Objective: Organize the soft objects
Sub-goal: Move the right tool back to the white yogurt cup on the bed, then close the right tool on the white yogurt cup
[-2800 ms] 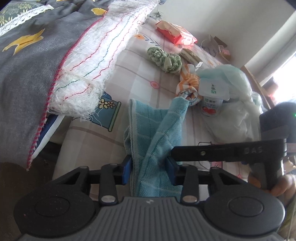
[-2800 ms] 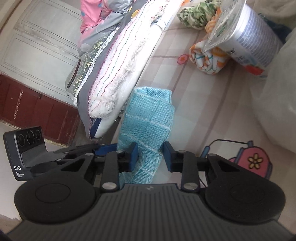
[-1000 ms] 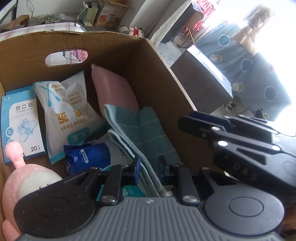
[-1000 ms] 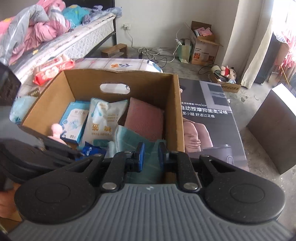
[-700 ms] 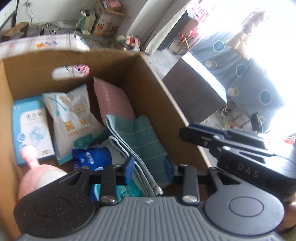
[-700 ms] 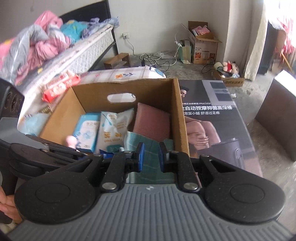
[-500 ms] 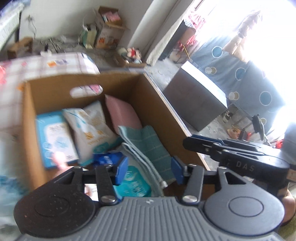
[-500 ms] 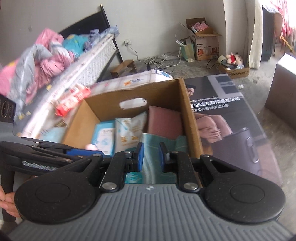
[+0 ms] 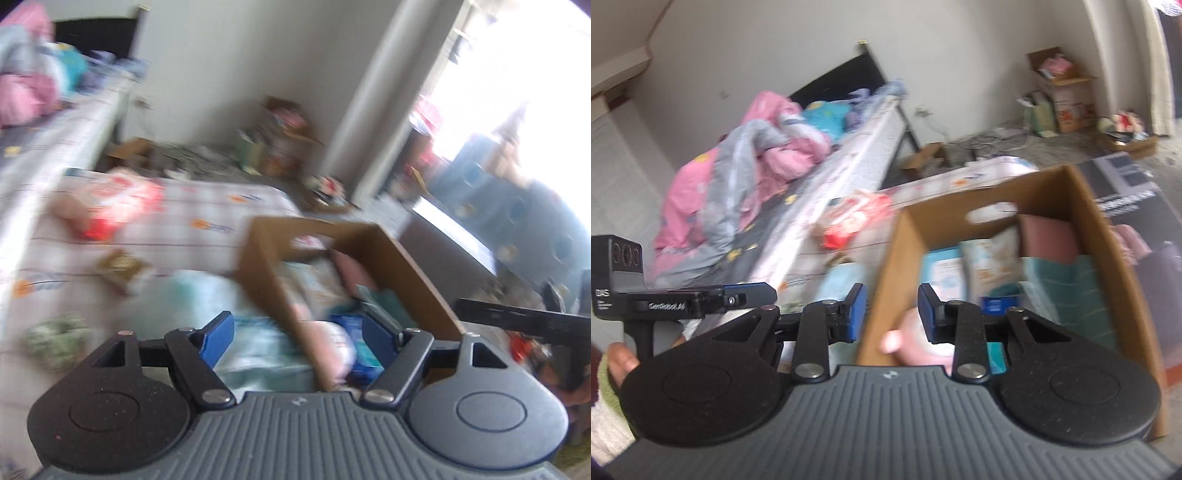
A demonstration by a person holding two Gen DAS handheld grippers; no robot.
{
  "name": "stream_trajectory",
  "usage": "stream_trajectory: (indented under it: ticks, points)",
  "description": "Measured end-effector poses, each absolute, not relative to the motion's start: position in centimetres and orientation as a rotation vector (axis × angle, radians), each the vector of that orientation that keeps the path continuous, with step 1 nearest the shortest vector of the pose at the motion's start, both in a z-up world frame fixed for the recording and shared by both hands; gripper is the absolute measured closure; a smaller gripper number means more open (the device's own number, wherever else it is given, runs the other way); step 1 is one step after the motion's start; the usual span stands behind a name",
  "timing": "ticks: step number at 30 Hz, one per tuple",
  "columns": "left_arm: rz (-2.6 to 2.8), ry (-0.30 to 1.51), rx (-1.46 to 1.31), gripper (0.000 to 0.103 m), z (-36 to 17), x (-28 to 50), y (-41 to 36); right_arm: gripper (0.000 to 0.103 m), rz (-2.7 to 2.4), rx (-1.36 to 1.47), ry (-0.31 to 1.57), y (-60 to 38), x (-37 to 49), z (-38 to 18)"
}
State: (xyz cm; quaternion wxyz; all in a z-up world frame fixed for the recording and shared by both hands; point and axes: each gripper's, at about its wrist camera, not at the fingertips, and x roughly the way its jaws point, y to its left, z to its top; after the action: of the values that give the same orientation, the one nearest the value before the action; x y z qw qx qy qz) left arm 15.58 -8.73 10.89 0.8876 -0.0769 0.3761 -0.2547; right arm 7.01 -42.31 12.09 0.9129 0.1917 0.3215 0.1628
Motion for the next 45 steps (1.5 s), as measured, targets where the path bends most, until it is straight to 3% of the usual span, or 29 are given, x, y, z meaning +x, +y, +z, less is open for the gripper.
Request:
stream_trajectory:
  ticks: [7, 14, 26, 30, 45]
  points:
    - [-0.286, 0.732, -0.221, 0.023, 9.8, 12.6, 1.2, 0.068, 0.475, 0.37, 0.689, -35.6, 8.5, 12.9]
    - [-0.168, 0.754, -0.259, 0.023, 6.6, 10.7, 5.9, 0.064, 0.584, 0.35, 0.754, -28.7, 11.0, 12.3]
    - [-0.235, 0.764, -0.142, 0.025, 1.8, 9.3, 4.1, 0.062, 0.63, 0.331, 0.867, -21.3, 13.4, 7.8]
    - [-0.253, 0.779, -0.081, 0.032, 0.4, 10.1, 3.1, 0.062, 0.616, 0.333, 0.899, -20.1, 14.5, 6.3]
    - [-0.399, 0.864, -0.217, 0.033, -3.8, 14.5, 1.0, 0.063, 0.497, 0.166, 1.012, -15.0, 20.5, 0.8]
